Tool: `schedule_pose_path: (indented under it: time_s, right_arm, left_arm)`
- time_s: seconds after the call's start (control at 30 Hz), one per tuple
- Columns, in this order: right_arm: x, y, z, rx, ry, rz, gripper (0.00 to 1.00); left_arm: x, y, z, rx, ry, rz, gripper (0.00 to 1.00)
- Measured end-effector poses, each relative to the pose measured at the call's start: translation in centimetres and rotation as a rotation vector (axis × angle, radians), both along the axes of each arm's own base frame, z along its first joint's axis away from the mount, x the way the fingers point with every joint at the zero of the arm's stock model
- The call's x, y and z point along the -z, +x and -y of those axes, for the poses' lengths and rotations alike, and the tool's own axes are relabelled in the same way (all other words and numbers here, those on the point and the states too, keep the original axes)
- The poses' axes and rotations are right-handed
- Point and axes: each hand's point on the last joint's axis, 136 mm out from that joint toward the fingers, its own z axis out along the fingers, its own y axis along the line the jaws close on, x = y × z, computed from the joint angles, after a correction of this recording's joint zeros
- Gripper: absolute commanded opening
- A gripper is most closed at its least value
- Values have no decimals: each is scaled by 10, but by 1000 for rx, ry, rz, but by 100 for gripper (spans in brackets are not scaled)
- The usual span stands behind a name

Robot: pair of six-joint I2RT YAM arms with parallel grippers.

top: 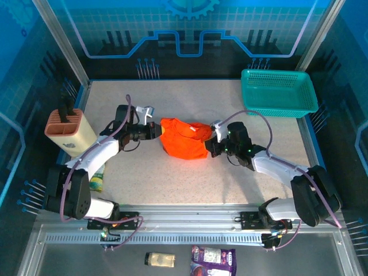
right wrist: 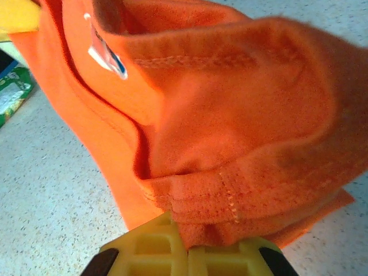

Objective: Fold the inside-out t-shirt

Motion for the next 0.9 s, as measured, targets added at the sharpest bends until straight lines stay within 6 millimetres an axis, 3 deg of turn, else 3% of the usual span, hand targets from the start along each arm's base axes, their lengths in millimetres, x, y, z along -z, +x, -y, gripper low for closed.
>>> schedule_pose_path:
  time_s: [0.1,0.2,0.33,0.4,0.53,0.67,0.8,0.9]
  right_arm:
    - [-33,12,-5,-11,-13,31,0]
    - [-89,17,-9,-35,4,122,0]
    - [-155,-5,-4,-74,47,225,0]
    - [-170,-19,-1,-98,65,238,0]
    - [-166,-40,0,-143,67,177,0]
    - [-149,-46,-1,-155,55,93,0]
    - [-125,-29,-5,-121,34,19,0]
    - [-92,3,-1,-53,2,-63,0]
  left_arm:
    - [-36,14,0,-9,5,61,0]
    - [-88,20,-1,-14,9,181,0]
    - [-153,6,-5,-8,10,331,0]
    - [-169,-4,-7,-3,13,370,0]
    - [-172,-21,-8,11,11,350,0]
    - [-155,-28,-6,27,8,290,0]
    - [-127,-15,-5,19,23,205,0]
    - [-93,13,-2,3,46,105,0]
